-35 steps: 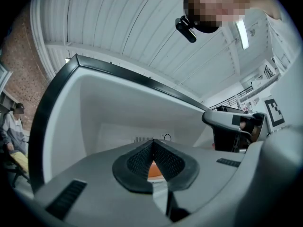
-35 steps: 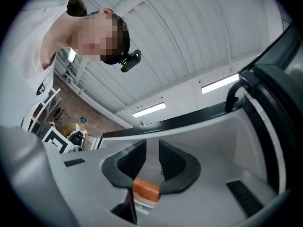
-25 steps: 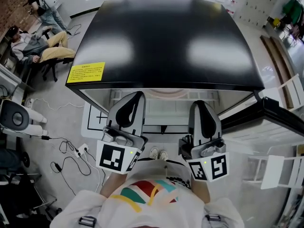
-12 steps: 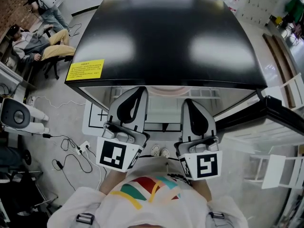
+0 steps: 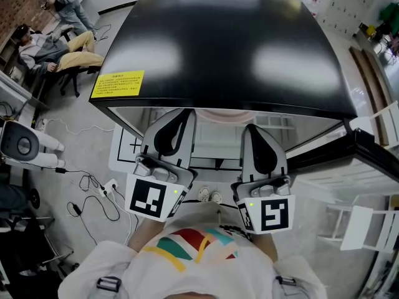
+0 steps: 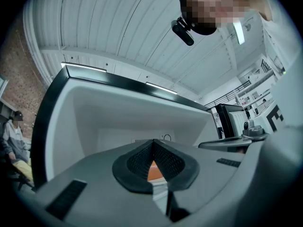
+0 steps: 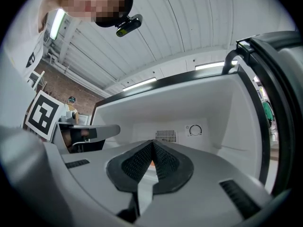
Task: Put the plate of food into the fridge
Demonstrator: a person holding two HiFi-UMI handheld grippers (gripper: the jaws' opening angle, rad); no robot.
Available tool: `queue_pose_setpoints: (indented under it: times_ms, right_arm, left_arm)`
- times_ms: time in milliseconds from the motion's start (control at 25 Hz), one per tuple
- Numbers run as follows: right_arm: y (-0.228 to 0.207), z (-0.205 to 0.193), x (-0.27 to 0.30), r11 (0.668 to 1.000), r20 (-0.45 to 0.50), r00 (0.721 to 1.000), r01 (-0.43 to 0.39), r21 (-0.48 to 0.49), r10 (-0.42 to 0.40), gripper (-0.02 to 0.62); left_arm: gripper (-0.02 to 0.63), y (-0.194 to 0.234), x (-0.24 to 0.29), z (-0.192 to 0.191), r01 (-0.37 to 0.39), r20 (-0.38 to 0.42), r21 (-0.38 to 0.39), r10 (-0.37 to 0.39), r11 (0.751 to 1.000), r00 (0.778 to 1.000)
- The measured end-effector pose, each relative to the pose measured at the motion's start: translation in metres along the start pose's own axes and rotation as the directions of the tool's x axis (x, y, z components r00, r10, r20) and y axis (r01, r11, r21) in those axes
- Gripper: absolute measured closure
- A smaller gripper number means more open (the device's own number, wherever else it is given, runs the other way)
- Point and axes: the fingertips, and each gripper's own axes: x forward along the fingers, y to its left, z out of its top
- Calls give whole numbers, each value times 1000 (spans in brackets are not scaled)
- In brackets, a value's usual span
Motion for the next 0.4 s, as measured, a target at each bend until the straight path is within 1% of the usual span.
queue_pose_setpoints:
  times_ms: [200, 400]
  right_arm:
    - [1, 0, 3, 1000, -4, 1000, -6, -11, 6, 597]
    - [1, 1, 4, 1000, -5, 1000, 0, -20, 0, 596]
  left_arm:
    - [600, 4, 0, 0, -11, -2, -1, 11, 1000, 1000]
    - [600, 5, 1, 1, -7, -2, 3, 7, 1000, 1000]
